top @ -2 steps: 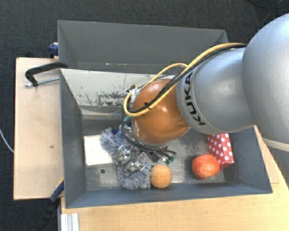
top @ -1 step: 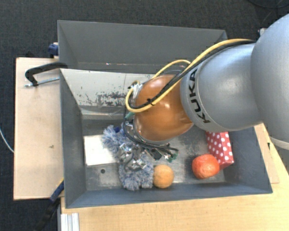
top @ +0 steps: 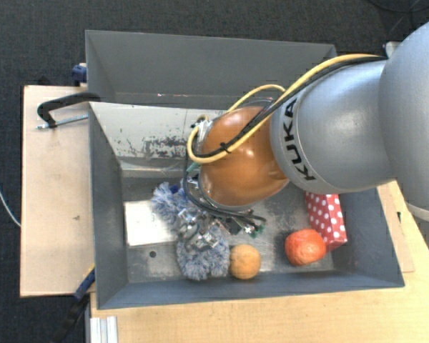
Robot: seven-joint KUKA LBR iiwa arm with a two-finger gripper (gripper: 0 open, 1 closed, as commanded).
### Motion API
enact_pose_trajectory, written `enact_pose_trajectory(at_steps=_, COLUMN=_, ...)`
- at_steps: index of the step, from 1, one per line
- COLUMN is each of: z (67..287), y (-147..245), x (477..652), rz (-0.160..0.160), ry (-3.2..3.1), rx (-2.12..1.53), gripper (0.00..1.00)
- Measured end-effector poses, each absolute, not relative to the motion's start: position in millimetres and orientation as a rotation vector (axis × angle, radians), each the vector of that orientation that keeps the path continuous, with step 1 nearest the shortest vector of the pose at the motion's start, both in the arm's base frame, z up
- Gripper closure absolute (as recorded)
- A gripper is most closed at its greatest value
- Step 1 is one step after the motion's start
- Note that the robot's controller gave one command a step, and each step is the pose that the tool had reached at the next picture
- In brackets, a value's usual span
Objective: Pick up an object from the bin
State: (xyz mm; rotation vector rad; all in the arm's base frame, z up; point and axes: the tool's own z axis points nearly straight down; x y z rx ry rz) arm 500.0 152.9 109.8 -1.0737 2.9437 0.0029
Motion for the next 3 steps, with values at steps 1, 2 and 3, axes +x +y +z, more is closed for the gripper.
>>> enact_pose_trajectory(at_steps=1, z=118, y=153, x=498.4, rz=0.003, ry=2.951, rx=-1.077, gripper=1.0)
enact_pose_trajectory(at_steps=2, z=135, y=153, x=498.7, rz=0.003, ry=2.95, rx=-1.075, gripper=1.0)
enact_pose_trajectory(at_steps=3, z=150, y=153, x=499.6, rz=0.003, ry=2.947, rx=-1.074, gripper=1.0)
